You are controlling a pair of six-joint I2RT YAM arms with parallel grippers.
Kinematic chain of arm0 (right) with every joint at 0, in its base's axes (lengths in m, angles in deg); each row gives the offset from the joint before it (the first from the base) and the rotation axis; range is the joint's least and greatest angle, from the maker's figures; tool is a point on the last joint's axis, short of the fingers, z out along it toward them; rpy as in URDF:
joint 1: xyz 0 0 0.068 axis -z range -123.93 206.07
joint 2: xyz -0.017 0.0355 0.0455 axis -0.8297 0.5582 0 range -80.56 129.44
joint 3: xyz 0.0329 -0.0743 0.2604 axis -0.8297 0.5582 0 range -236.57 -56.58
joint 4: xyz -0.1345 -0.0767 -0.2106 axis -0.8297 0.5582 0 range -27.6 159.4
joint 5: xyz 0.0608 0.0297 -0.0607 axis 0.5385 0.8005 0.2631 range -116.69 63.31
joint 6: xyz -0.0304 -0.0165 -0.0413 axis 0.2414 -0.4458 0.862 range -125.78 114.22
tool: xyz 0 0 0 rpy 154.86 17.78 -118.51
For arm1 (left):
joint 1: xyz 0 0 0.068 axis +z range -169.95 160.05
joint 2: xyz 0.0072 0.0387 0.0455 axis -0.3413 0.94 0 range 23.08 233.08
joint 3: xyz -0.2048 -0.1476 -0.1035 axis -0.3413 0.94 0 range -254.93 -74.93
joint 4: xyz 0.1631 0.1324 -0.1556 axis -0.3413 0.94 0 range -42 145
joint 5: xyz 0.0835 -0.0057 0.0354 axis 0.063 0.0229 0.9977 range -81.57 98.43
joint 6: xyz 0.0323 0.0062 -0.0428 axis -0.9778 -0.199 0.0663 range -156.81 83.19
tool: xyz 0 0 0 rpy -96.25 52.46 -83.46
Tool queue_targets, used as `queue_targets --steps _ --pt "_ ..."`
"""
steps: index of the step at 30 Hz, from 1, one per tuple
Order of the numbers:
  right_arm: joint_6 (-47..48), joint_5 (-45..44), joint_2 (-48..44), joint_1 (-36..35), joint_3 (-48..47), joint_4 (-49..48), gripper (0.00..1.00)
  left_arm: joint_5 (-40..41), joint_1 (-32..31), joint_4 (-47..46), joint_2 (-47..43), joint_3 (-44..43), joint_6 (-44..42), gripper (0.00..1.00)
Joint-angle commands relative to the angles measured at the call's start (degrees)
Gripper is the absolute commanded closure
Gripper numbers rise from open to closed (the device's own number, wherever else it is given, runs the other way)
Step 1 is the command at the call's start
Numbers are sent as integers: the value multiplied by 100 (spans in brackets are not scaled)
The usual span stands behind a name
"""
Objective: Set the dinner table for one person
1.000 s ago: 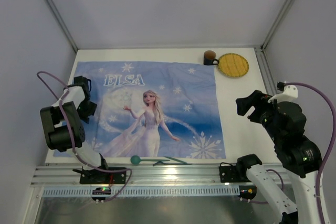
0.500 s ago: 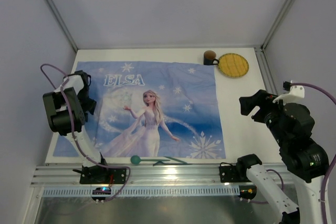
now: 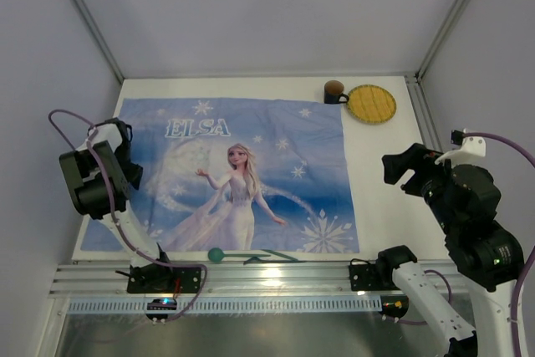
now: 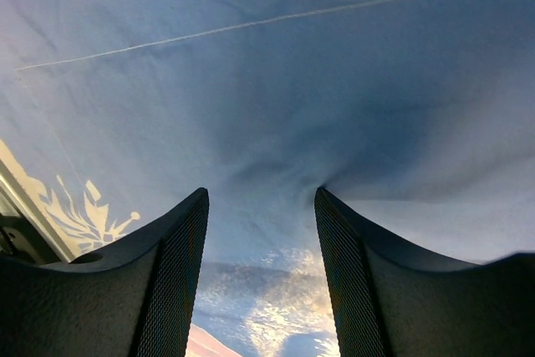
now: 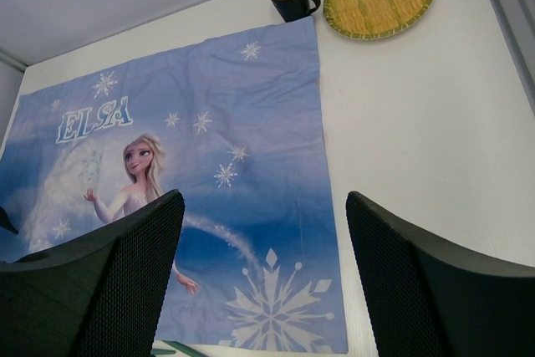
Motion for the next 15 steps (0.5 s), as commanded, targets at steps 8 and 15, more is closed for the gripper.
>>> queue_targets --steps 8,15 --pt "61 -9 55 18 167 -256 17 461 232 -38 -42 112 -118 44" --pt "70 0 -15 18 281 -264 18 225 276 -205 -243 15 -276 45"
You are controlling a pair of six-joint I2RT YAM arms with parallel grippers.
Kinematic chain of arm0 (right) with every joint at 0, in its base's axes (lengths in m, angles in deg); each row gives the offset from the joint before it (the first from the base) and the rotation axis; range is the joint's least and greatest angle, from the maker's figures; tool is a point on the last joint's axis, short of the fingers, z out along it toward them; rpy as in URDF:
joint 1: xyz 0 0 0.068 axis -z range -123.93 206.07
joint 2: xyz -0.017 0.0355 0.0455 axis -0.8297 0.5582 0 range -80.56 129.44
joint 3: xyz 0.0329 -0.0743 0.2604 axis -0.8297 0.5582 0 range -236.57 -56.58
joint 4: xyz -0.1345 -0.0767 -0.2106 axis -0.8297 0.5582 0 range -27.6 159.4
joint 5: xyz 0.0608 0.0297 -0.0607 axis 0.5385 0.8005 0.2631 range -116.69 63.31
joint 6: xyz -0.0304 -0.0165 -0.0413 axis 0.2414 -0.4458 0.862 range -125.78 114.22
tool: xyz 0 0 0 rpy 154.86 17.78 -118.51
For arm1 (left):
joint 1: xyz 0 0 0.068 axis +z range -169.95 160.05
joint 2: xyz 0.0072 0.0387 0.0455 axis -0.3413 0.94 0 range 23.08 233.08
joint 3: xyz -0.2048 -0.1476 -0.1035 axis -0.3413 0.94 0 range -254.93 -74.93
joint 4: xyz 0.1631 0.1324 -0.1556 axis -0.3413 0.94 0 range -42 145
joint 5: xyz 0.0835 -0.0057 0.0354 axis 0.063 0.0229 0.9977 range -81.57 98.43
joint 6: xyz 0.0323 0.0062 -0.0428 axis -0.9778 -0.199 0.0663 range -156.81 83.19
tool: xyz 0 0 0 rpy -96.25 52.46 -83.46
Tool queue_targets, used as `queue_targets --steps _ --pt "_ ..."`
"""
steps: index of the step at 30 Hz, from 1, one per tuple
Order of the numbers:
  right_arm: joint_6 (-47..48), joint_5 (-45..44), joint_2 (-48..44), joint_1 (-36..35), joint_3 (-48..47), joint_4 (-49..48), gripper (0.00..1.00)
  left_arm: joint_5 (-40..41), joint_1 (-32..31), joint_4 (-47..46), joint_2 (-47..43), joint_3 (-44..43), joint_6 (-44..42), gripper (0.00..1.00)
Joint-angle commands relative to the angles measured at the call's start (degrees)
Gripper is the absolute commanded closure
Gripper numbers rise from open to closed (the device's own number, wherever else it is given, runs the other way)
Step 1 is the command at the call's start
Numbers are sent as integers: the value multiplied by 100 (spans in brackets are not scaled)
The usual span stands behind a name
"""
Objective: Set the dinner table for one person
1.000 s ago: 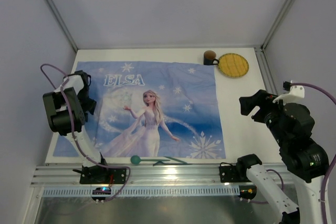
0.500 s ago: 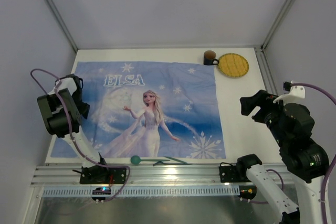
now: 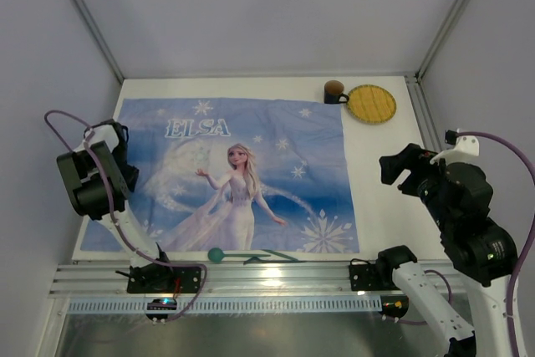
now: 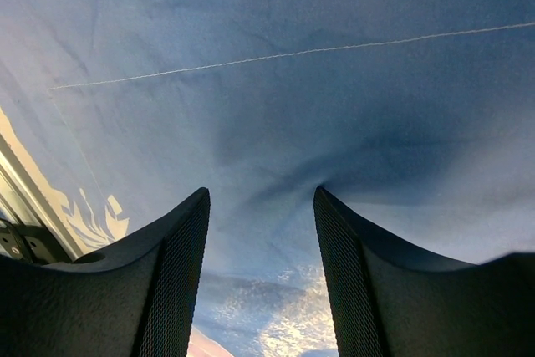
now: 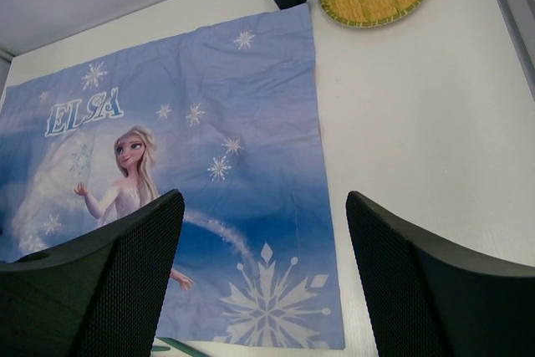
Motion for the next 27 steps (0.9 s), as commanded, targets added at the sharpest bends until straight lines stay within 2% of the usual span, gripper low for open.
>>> queue_targets --steps 1,10,14,16,18,23,27 --pt "72 13 2 18 80 -264 17 -162 55 -257 -333 -35 -167 45" --pt "98 329 117 18 335 -870 17 -901 55 -1171 -2186 -474 -650 42" --pt "116 566 301 18 440 -1275 17 -1980 46 -1856 -2838 -554 -1020 38" --pt "99 768 476 18 563 -1607 17 -2876 46 -2364 -3066 -405 -1082 36" --pt "90 883 687 18 755 -2011 17 -3264 -24 -2577 -3085 -256 -1003 36" --pt "151 953 1214 18 1116 -2768 17 -3337 -375 -2447 -2831 -168 -1081 36" --pt "107 1393 1873 18 1161 -3488 17 -3301 -639 -2350 -2646 -18 -1169 36"
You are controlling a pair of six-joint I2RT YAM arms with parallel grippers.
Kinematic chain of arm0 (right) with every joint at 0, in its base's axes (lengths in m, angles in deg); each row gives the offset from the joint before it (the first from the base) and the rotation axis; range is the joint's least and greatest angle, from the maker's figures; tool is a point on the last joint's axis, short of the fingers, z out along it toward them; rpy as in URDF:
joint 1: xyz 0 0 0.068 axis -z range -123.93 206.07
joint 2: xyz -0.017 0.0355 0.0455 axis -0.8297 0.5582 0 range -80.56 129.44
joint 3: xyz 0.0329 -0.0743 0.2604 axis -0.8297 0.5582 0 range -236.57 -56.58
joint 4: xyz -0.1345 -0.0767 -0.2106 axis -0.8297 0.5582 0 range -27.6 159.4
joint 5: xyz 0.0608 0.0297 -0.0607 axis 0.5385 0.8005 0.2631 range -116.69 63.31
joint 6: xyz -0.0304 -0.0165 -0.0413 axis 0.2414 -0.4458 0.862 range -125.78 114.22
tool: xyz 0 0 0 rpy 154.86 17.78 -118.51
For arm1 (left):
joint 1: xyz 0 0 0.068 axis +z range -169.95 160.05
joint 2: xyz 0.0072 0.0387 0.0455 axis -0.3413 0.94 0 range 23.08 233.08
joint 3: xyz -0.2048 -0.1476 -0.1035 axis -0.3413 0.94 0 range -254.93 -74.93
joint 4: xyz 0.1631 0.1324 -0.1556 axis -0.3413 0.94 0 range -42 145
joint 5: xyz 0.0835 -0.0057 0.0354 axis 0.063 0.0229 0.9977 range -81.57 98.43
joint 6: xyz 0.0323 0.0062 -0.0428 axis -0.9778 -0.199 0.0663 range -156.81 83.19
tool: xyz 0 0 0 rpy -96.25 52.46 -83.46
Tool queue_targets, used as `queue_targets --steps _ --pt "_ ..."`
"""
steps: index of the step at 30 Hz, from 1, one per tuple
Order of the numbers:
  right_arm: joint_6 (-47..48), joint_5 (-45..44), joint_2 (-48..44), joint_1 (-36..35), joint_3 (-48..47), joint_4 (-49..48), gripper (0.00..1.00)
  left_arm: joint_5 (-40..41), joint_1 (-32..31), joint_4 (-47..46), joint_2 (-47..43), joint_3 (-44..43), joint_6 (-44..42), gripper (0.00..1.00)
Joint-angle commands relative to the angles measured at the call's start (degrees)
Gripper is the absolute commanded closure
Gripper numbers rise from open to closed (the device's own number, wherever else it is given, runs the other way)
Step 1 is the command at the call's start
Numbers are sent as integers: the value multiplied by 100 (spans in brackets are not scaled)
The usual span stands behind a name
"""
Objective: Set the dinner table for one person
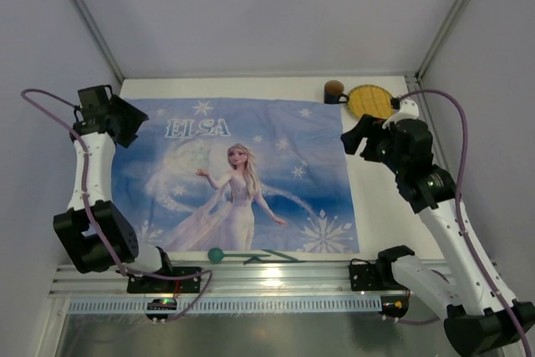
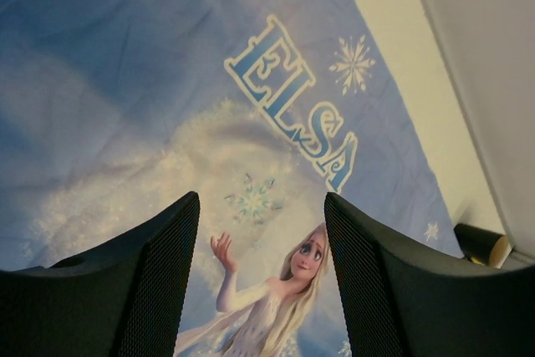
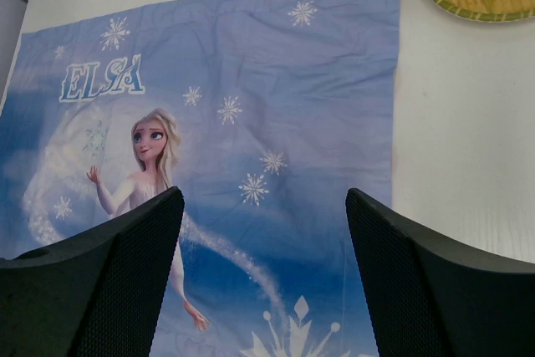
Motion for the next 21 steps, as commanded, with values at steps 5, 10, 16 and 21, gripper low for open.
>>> queue_targets --steps 5,10,16,21 --pt "-206 966 1198 18 51 -1955 17 -182 -531 55 233 157 -221 36" --pt "-312 1346 2391 18 -142 -2615 17 -103 -585 90 58 350 -239 36" --pt "-154 1556 3308 18 -406 -2923 17 29 -585 222 -153 570 -371 36" --pt "-145 1671 4028 18 -643 -3178 17 64 -594 318 -250 623 -414 36"
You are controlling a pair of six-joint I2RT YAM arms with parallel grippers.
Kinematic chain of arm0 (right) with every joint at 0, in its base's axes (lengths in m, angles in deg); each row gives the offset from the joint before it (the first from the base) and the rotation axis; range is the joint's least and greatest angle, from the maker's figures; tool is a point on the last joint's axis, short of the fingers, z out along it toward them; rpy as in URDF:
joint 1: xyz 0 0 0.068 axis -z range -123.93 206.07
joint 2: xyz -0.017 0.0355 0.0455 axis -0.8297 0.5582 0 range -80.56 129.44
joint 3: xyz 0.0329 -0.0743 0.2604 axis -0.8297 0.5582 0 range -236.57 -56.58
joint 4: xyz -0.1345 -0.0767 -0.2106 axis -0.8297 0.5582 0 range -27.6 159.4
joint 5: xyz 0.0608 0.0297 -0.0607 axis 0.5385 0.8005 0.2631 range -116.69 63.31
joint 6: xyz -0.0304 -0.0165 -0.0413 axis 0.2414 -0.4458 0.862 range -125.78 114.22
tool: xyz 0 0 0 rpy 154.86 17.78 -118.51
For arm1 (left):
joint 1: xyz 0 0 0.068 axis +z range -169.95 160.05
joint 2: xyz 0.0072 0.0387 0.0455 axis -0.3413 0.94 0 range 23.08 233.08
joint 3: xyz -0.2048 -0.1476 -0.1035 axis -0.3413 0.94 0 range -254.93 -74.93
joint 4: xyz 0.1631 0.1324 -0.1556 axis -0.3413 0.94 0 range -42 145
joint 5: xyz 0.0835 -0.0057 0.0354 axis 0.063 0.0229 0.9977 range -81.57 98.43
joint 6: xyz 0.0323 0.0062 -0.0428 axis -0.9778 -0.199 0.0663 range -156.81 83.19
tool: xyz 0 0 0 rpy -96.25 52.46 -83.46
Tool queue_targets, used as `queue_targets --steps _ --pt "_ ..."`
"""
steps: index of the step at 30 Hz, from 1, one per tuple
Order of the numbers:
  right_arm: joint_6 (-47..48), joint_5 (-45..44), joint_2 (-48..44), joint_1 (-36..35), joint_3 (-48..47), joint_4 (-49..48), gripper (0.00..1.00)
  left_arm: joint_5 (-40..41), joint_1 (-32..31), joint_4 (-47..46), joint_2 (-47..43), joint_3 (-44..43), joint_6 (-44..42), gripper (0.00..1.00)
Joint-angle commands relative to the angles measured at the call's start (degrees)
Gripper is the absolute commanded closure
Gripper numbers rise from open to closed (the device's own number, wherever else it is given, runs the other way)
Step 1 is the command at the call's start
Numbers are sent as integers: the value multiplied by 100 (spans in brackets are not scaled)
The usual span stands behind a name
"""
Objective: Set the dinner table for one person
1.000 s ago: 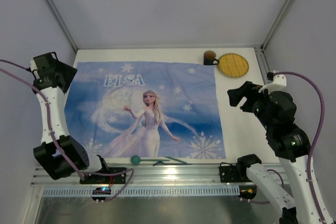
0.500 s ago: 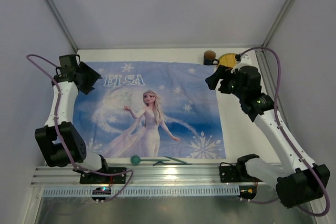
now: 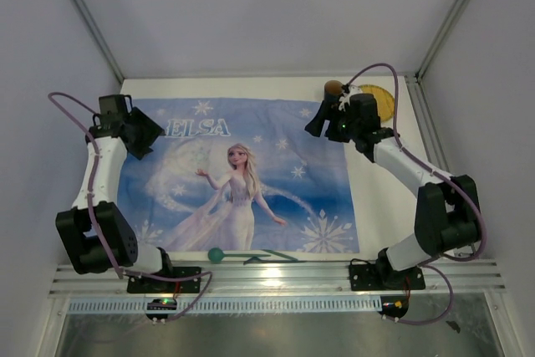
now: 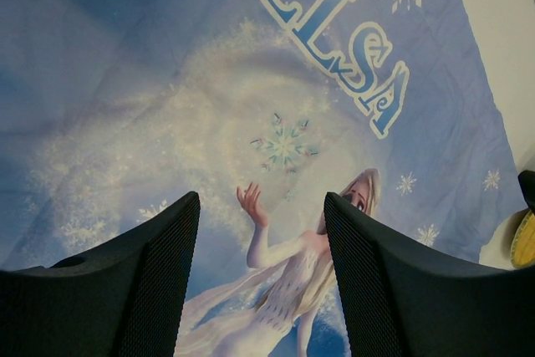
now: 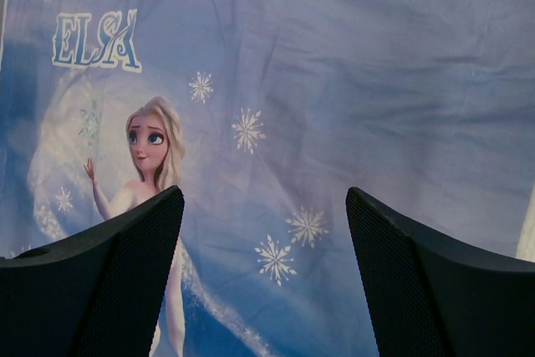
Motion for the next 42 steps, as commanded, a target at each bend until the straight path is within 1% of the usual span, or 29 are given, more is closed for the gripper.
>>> queue_targets --steps 1,3,8,12,17,22,27,33,42 --pt "73 217 307 18 -442 -680 17 90 1 85 -289 -2 -178 36" --pt "30 288 561 18 -548 -732 17 143 1 173 -342 -19 -214 36" --pt "12 367 852 18 -706 -777 17 354 10 383 -535 -28 -337 36" --pt "135 402 1125 18 -917 -671 17 109 1 323 -693 77 -293 36" --pt "65 543 1748 18 -1356 -574 17 -234 1 270 -729 156 -179 36" --pt "-94 490 2188 18 -1619 -583 17 -191 10 366 -790 104 -240 36" --pt "-94 271 2636 18 -1884 -171 17 -77 10 472 -861 16 -337 36" --pt "12 51 2892 35 -2068 207 17 -33 10 542 -905 -107 -363 35" --pt "108 -19 3032 149 -2068 339 17 -15 1 612 -1037 -309 -398 35"
